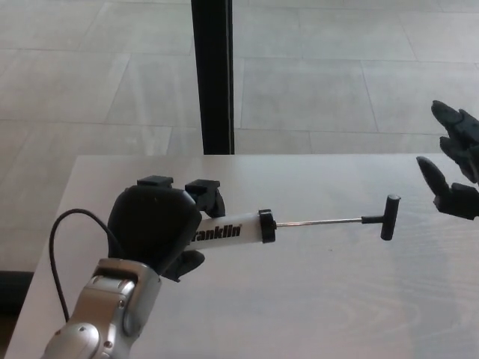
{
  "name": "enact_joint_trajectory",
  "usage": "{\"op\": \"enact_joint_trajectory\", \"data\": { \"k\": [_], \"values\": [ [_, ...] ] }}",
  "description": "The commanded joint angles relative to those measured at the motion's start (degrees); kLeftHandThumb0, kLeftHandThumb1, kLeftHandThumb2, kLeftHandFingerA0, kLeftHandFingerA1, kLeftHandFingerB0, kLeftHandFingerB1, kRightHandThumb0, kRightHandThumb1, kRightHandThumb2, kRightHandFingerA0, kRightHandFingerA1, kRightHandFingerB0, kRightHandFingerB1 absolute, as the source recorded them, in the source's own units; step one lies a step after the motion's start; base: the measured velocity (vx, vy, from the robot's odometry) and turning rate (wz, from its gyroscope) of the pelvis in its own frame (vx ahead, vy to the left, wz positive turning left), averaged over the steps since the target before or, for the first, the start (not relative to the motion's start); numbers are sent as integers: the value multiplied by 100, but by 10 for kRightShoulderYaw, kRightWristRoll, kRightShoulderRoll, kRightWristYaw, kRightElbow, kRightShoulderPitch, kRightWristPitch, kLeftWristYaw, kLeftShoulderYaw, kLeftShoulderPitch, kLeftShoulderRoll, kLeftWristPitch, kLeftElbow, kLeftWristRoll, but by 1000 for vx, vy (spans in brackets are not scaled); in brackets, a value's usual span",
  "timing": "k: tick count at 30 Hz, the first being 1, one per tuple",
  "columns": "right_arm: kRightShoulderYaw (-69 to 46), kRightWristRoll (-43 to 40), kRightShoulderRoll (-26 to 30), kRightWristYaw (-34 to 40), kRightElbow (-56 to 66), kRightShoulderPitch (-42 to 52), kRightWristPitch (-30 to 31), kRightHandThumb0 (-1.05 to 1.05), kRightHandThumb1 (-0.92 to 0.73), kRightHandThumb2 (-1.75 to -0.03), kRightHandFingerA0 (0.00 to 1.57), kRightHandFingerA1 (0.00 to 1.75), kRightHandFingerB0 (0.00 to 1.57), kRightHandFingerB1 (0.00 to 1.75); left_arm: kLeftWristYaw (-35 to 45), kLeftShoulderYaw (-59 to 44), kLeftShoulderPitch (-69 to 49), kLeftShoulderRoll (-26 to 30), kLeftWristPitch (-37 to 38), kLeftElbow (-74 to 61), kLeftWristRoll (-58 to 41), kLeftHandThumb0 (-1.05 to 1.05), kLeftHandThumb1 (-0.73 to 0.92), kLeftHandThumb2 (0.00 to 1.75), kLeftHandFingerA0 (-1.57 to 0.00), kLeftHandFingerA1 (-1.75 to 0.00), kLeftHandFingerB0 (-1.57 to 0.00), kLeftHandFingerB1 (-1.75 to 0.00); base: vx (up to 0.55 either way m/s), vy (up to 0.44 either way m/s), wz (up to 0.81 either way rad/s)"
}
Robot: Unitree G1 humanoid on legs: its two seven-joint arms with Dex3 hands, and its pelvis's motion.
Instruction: The robot uses its left hand to lift the air pump kept on the middle of the desk and use the right hand to pull out the handle
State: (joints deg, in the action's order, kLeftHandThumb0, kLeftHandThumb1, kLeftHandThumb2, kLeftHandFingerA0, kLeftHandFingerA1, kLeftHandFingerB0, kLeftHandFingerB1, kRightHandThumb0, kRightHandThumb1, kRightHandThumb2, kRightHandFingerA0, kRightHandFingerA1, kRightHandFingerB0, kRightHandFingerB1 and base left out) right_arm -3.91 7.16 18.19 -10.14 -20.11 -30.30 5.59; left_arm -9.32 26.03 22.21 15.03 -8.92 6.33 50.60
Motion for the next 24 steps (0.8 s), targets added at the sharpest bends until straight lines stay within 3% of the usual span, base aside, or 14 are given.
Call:
{"op": "enact_joint_trajectory", "data": {
  "k": [1,3,4,5,8,9,12,13,17,18,20,21,22,24],
  "values": [
    [-35,-32,-10,25,-9,-16,62,-87,-68,-89,0,0,0,0,78,14,-22,-30,-1,-19,-49,-18,60,92,-81,-175,-68,-160,0,0,0],
    [-38,-30,-12,26,-9,-17,65,-87,-68,-89,0,0,0,0,84,13,-24,-34,-3,-22,-49,-18,60,92,-81,-175,-68,-160,0,0,0],
    [-43,-26,-15,42,-10,-20,72,-75,-91,-67,0,0,0,24,138,38,-28,-44,-32,-26,-41,-20,66,90,-77,-175,-68,-154,0,0,0],
    [-46,-26,-17,48,-9,-21,74,-85,-75,-103,0,23,10,12,158,49,-28,-49,-46,-26,-34,-19,63,92,-78,-175,-70,-152,0,0,0],
    [-53,-23,-24,67,-12,-26,66,-78,-72,-103,0,28,9,30,188,63,-32,-56,-63,-22,-30,-19,66,82,-81,-163,-79,-118,0,0,0],
    [-55,-20,-27,76,-5,-25,71,-74,-70,-103,0,32,9,36,191,73,-34,-52,-59,-17,-19,-21,66,72,-84,-136,-80,-79,0,0,0],
    [-60,-21,-33,82,-1,-26,74,-66,-87,-69,0,32,13,28,201,86,-33,-42,-59,-20,-3,-23,70,68,-84,-106,-71,-66,0,0,0],
    [-62,-22,-35,84,1,-26,74,-69,-68,-102,0,41,8,40,209,93,-32,-39,-66,-19,6,-25,73,67,-81,-111,-67,-69,0,0,0],
    [-64,-21,-38,89,5,-26,78,-69,-68,-101,0,46,8,43,238,101,-25,-28,-78,-20,14,-27,76,68,-76,-107,-59,-72,0,0,0],
    [-68,-24,-41,91,6,-26,80,-66,-85,-66,5,47,18,31,255,102,-20,-22,-80,-17,11,-24,71,64,-78,-97,-59,-64,0,0,0],
    [-72,-28,-44,92,5,-26,77,-66,-86,-66,5,47,18,32,295,110,-8,-13,-97,-13,24,-30,77,64,-71,-102,-54,-63,0,0,0],
    [-74,-30,-45,91,5,-27,78,-35,-57,-112,6,56,0,49,307,110,-6,-11,-102,-11,21,-30,77,64,-69,-96,-52,-60,0,0,0],
    [-74,-29,-46,94,5,-25,74,-69,-66,-99,3,53,12,46,318,111,-2,-9,-107,-11,25,-32,78,62,-71,-96,-52,-60,0,0,0],
    [-74,-28,-46,90,5,-25,77,-71,-66,-99,3,48,13,46,329,111,2,-5,-114,-11,31,-36,75,61,-74,-104,-51,-57,0,0,0]
  ]
}}
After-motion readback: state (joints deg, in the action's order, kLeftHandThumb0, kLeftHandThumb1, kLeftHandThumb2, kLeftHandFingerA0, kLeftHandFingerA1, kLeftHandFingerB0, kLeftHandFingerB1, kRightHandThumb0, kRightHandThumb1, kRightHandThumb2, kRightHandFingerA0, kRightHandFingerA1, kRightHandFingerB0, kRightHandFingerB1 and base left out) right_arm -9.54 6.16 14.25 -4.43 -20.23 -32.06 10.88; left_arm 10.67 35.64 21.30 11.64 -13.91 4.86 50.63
